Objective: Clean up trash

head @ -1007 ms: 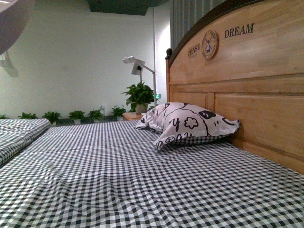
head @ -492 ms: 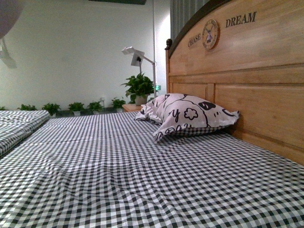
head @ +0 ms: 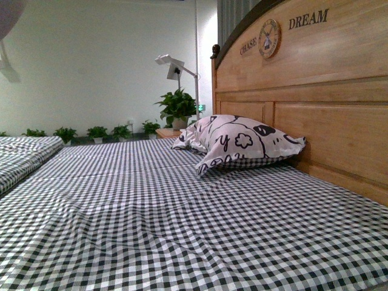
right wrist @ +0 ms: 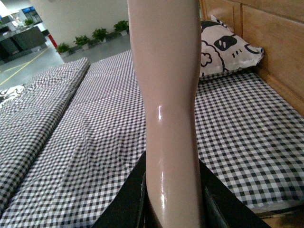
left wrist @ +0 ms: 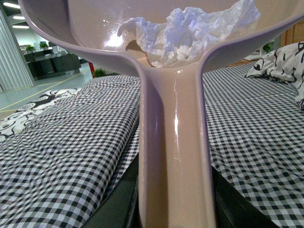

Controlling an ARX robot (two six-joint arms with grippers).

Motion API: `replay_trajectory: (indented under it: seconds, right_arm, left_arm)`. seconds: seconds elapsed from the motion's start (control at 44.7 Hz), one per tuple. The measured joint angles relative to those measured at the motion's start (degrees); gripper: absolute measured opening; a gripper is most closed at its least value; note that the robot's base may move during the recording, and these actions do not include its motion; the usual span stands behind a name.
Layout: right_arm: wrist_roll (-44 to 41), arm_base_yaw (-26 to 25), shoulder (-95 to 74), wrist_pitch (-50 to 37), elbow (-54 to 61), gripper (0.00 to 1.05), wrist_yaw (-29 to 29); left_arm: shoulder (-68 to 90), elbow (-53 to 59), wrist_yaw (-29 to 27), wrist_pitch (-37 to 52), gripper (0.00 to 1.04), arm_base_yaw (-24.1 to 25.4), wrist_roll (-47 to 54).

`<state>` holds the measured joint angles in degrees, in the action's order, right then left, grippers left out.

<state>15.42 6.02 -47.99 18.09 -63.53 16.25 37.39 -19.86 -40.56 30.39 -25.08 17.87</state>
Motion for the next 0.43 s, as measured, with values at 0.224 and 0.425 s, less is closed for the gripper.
replay_trajectory:
  seconds: [0.224,0.425]
  right_arm:
    - [0.0,0.0,0.0,0.0,0.0,0.20,0.0]
    - [0.0,0.0,0.0,0.0,0.0,0.20,0.0]
  left_arm:
    - [0.0,0.0,0.0,0.0,0.26,0.0,0.0]
    - [0.0,0.0,0.0,0.0,0.26,0.0,0.0]
